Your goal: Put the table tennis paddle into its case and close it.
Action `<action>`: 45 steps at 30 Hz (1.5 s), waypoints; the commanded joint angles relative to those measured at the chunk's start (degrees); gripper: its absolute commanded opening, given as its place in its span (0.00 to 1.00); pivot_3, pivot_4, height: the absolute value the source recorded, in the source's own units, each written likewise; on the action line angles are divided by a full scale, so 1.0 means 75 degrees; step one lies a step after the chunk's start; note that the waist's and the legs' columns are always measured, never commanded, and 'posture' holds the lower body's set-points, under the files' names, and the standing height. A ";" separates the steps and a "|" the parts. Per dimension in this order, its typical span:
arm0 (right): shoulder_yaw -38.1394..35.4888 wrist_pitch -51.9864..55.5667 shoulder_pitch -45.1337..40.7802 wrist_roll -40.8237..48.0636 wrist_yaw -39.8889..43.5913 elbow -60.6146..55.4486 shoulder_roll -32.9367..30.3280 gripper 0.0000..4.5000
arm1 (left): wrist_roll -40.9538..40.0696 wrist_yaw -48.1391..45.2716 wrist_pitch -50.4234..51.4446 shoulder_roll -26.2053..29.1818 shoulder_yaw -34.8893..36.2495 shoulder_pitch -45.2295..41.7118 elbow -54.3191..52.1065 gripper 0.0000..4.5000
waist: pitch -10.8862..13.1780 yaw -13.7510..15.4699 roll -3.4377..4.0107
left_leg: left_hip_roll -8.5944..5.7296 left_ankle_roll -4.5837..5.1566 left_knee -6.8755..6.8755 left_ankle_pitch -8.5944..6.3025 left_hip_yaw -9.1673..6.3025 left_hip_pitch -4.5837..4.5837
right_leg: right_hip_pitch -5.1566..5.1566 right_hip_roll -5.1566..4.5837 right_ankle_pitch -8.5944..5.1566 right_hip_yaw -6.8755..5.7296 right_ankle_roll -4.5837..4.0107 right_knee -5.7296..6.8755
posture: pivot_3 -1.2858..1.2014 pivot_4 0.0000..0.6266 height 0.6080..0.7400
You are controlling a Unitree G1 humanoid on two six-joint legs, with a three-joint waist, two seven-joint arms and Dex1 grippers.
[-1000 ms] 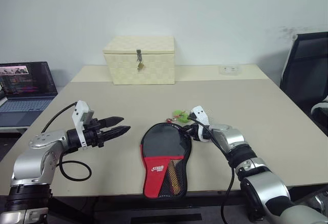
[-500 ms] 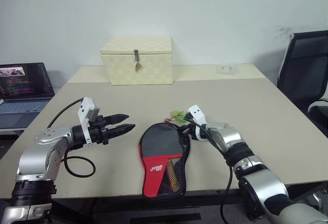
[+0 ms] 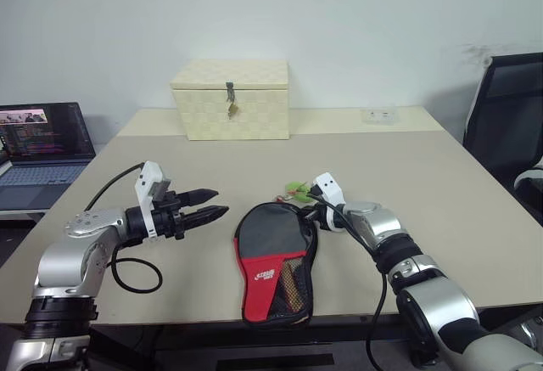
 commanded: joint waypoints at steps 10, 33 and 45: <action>-0.0409 -0.0083 -0.0345 0.0089 -0.0407 -0.0104 -0.0195 0.00 | -0.0013 0.0006 -0.0137 -0.0015 0.0022 -0.0204 -0.0074 0.62 | 0.0004 0.0137 0.0003 | 0.0001 0.0001 -0.0019 0.0000 0.0004 -0.0012 | -0.0009 -0.0001 0.0000 -0.0001 -0.0001 -0.0027 | 0.52 0.24 1.00; -0.0409 0.2659 0.1115 0.0733 0.0214 -0.4233 -0.0584 0.80 | 0.0926 -0.0238 -0.1274 -0.1152 -0.1424 -0.1300 0.0972 0.62 | 0.0007 0.0188 0.0008 | 0.0002 0.0001 -0.0028 -0.0001 0.0001 -0.0021 | -0.0014 0.0003 -0.0001 -0.0009 -0.0002 -0.0034 | 0.52 0.24 1.00; -0.1525 0.4279 0.1870 0.1809 -0.0108 -0.6779 -0.2001 0.81 | 0.2303 -0.0934 -0.3238 -0.2438 -0.2567 -0.2700 0.4392 0.75 | 0.0008 0.0306 0.0009 | -0.0016 0.0003 -0.0026 -0.0001 -0.0005 -0.0042 | -0.0014 0.0014 0.0003 -0.0029 0.0004 -0.0068 | 0.52 0.24 1.00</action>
